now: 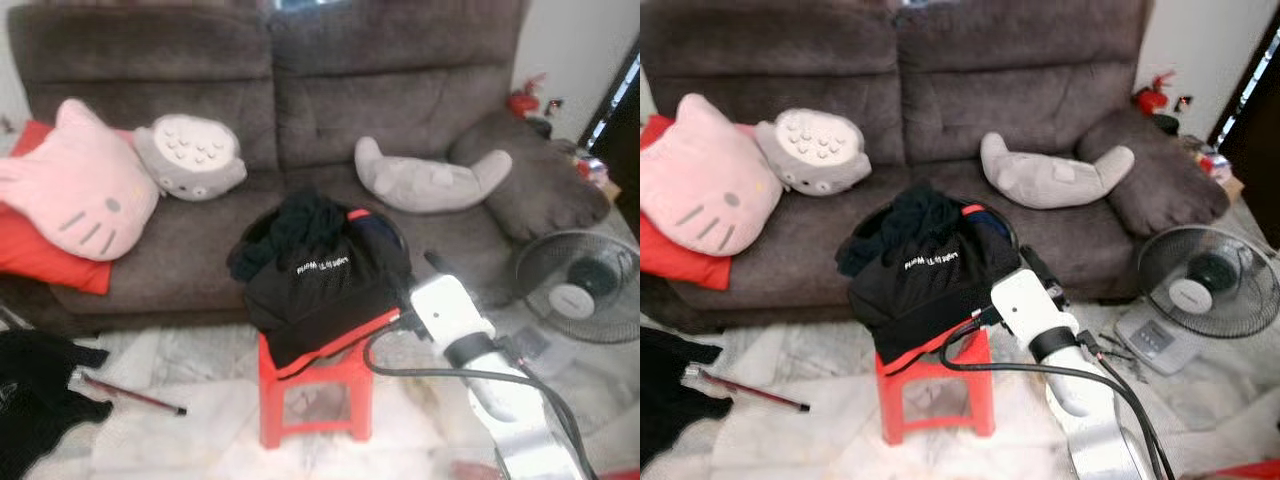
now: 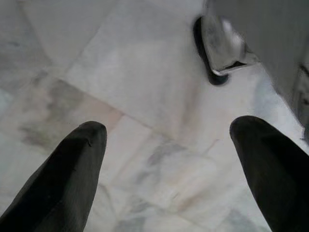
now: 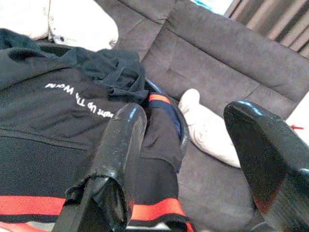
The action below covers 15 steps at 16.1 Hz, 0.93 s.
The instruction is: Hang hanger
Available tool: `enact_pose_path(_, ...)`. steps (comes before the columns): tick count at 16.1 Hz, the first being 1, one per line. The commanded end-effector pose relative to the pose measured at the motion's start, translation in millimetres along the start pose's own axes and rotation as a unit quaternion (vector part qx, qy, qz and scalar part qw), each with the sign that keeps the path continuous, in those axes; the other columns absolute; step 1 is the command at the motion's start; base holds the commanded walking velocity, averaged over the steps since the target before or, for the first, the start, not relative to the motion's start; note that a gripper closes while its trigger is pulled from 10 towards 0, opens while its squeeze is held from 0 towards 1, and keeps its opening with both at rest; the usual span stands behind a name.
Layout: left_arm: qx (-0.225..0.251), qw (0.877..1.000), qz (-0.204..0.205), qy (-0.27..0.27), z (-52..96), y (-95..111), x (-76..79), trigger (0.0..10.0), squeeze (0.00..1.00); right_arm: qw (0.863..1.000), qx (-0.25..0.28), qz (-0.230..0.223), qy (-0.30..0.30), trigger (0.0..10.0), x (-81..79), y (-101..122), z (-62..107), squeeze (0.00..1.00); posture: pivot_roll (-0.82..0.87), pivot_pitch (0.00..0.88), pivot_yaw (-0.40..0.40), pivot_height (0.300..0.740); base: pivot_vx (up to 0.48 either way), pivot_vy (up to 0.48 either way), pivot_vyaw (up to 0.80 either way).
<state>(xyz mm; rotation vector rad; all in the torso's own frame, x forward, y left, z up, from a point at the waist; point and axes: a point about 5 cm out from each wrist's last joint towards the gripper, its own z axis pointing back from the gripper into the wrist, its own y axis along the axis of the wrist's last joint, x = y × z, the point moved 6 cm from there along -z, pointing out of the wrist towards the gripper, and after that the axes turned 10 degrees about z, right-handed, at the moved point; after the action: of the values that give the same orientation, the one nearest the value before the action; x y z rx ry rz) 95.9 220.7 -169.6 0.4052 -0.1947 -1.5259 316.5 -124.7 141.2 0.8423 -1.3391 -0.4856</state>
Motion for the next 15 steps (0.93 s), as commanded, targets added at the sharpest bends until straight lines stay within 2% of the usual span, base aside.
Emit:
enact_pose_path(1,0.033,0.999,-0.001,-0.003,-2.3,20.5,1.5,10.0,0.0,1.0,-0.001,0.004,0.006,10.0,-1.6,0.0,-2.0,0.0,-0.17,0.055,-0.001,0.74,0.0,-0.39,0.0)
enact_pose_path(3,0.03,1.0,0.002,-0.002,-2.2,19.2,1.0,10.0,0.0,1.0,-0.008,0.012,0.004,10.0,1.0,-4.3,-2.3,0.0,-0.17,0.058,0.001,0.74,0.0,0.0,0.0)
enact_pose_path(5,0.027,1.0,0.006,-0.004,-2.0,17.4,1.4,10.0,0.0,0.998,-0.043,0.039,-0.004,10.0,11.0,-28.0,-2.2,0.0,-0.16,0.064,0.001,0.74,0.0,0.0,0.0)
enact_pose_path(6,0.027,1.0,0.006,-0.005,-2.0,17.3,1.3,10.0,0.0,0.996,-0.051,0.072,0.002,10.0,11.4,-34.4,-2.0,0.0,-0.16,0.065,0.003,0.74,0.0,0.0,0.0)
enact_pose_path(7,0.027,1.0,0.006,-0.005,-2.0,17.0,1.4,10.0,0.0,0.988,-0.057,0.141,0.016,10.0,10.8,-43.6,-0.9,0.0,-0.17,0.066,0.003,0.74,0.0,0.0,0.0)
enact_pose_path(10,0.027,1.0,0.005,-0.005,-2.0,17.0,1.4,10.0,0.0,0.972,-0.051,0.226,0.048,10.0,6.2,-54.8,-0.5,0.0,-0.17,0.066,0.003,0.74,0.0,0.0,0.0)
enact_pose_path(11,0.027,1.0,0.005,-0.005,-2.0,17.0,1.3,10.0,0.0,0.956,-0.034,0.284,0.065,10.0,2.3,-55.3,-2.3,0.0,-0.17,0.066,0.003,0.74,0.0,0.0,0.0)
enact_pose_path(12,0.027,1.0,0.005,-0.005,-2.0,17.0,1.3,10.0,0.0,0.934,-0.009,0.348,0.083,10.0,-3.9,-53.8,-3.3,0.0,-0.17,0.066,0.003,0.74,0.0,0.0,0.0)
enact_pose_path(13,0.027,1.0,0.005,-0.005,-2.0,17.4,1.4,10.0,0.0,0.914,0.015,0.391,0.108,10.0,-13.6,-54.0,-3.8,0.0,-0.17,0.069,0.012,0.74,0.0,0.0,0.0)
enact_pose_path(14,0.027,1.0,0.005,-0.005,-2.1,17.6,1.7,10.0,0.0,0.901,0.027,0.416,0.121,10.0,-19.0,-56.5,-4.0,0.0,-0.17,0.069,0.011,0.74,0.0,0.0,0.0)
enact_pose_path(15,0.028,1.0,0.007,-0.005,-2.1,17.9,1.9,10.0,0.0,0.896,0.036,0.422,0.134,10.0,-25.3,-59.6,-5.3,0.0,-0.16,0.067,0.01,0.74,0.0,0.0,0.0)
